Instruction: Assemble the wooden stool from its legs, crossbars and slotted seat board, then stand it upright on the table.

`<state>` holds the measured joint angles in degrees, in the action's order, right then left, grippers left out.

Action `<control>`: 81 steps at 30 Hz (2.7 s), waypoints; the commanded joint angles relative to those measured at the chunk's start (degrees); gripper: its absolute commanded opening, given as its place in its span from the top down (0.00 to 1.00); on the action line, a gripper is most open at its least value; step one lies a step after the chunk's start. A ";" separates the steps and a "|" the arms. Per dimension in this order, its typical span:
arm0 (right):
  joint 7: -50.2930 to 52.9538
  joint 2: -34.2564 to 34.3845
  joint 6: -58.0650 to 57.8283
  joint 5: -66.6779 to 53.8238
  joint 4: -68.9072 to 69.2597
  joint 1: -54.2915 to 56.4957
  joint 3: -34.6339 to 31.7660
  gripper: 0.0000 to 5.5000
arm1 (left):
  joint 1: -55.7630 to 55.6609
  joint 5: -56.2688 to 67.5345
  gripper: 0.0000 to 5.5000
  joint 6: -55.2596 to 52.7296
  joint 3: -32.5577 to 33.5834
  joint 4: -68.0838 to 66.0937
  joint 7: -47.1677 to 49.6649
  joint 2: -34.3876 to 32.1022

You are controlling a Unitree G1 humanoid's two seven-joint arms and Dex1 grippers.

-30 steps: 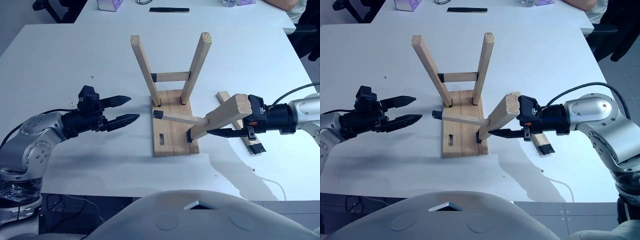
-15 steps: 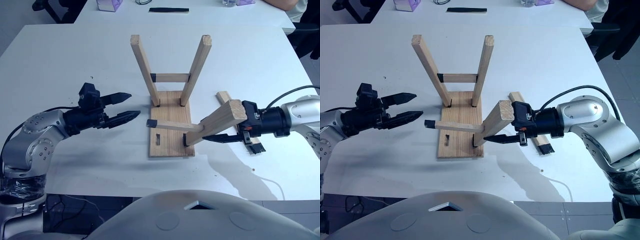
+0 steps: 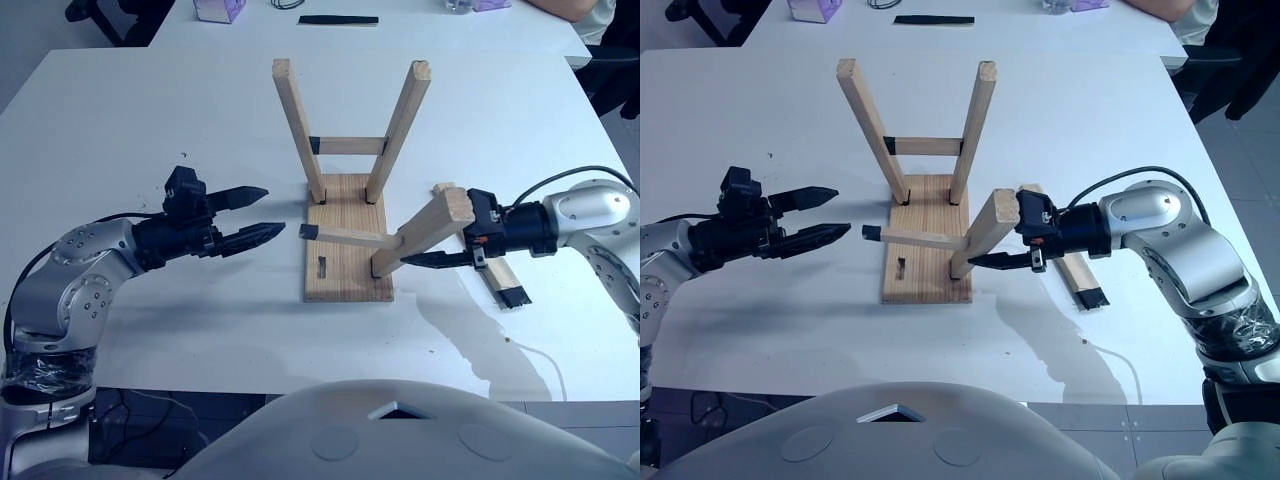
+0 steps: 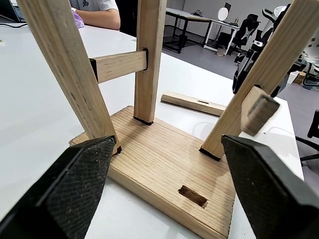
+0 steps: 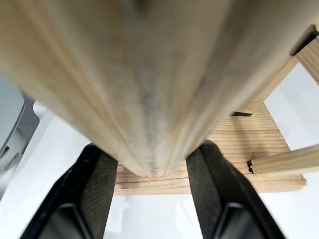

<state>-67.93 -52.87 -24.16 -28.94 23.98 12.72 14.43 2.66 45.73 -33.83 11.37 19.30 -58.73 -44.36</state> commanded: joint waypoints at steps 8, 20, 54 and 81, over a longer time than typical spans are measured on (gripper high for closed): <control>2.04 -2.36 -4.99 -1.27 0.08 -6.66 1.57 0.57 | -0.56 -0.29 0.29 -1.09 -0.09 -0.20 0.62 0.21; 5.02 -9.05 -10.90 -3.55 6.61 -18.26 -19.23 0.42 | 6.38 0.13 0.29 -0.05 4.16 3.96 4.50 2.40; 34.51 19.23 -6.40 11.21 -5.32 -40.48 -25.07 0.37 | 12.39 0.38 0.29 -0.02 6.43 9.01 12.72 6.29; 21.98 1.02 -20.24 -45.04 7.74 -6.32 -46.43 0.63 | -36.22 27.01 0.45 -18.08 2.08 13.56 30.90 4.80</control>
<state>-42.07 -45.32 -40.08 -62.46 30.01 -0.30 -29.73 -27.44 68.42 -49.45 17.17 32.06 -29.05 -39.96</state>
